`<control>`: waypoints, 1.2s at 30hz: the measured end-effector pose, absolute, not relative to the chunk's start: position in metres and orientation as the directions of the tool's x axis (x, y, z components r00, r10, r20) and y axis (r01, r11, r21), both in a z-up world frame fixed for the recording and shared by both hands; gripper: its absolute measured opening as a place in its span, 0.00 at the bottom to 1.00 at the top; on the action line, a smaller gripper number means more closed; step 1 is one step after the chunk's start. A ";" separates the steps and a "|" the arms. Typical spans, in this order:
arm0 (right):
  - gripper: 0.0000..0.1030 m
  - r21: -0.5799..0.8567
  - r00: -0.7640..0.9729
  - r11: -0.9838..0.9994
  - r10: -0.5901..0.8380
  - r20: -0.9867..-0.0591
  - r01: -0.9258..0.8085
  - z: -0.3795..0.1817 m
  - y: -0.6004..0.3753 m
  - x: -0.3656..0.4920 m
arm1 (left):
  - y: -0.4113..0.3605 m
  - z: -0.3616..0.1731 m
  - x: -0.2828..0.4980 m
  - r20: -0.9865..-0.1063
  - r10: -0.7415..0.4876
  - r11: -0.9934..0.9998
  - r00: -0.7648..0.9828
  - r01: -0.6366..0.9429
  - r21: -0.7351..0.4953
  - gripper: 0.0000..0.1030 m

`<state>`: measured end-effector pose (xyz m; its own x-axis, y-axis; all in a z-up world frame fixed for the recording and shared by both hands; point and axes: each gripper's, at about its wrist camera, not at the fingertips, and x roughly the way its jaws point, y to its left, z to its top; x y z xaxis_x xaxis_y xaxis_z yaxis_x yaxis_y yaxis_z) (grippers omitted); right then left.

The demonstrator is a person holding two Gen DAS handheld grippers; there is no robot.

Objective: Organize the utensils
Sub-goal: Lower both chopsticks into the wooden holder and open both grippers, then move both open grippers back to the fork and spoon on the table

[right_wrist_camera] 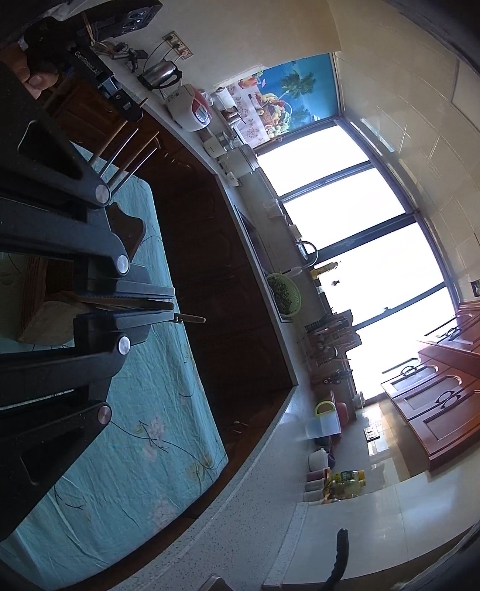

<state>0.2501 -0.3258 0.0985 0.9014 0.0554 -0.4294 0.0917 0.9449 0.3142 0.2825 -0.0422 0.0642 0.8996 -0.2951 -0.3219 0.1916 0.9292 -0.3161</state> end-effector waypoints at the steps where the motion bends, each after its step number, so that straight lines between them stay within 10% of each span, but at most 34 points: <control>1: 0.05 0.317 0.900 0.944 0.061 -0.431 0.088 0.097 -0.325 0.250 | -0.038 0.066 0.282 -0.328 -0.298 0.928 0.897 0.191 -0.319 0.05; 21: 0.13 0.324 0.896 0.942 0.064 -0.440 0.092 0.099 -0.327 0.249 | -0.032 0.076 0.290 -0.377 -0.317 0.928 0.870 0.201 -0.314 0.07; 30: 1.00 0.401 0.931 0.914 0.085 -0.355 0.069 0.114 -0.336 0.211 | -0.020 0.085 0.257 -0.347 -0.263 0.936 0.900 0.151 -0.317 0.67; 36: 1.00 0.431 0.940 0.899 0.075 -0.332 0.081 0.109 -0.342 0.169 | -0.012 0.076 0.214 -0.360 -0.247 0.932 0.900 0.119 -0.342 0.80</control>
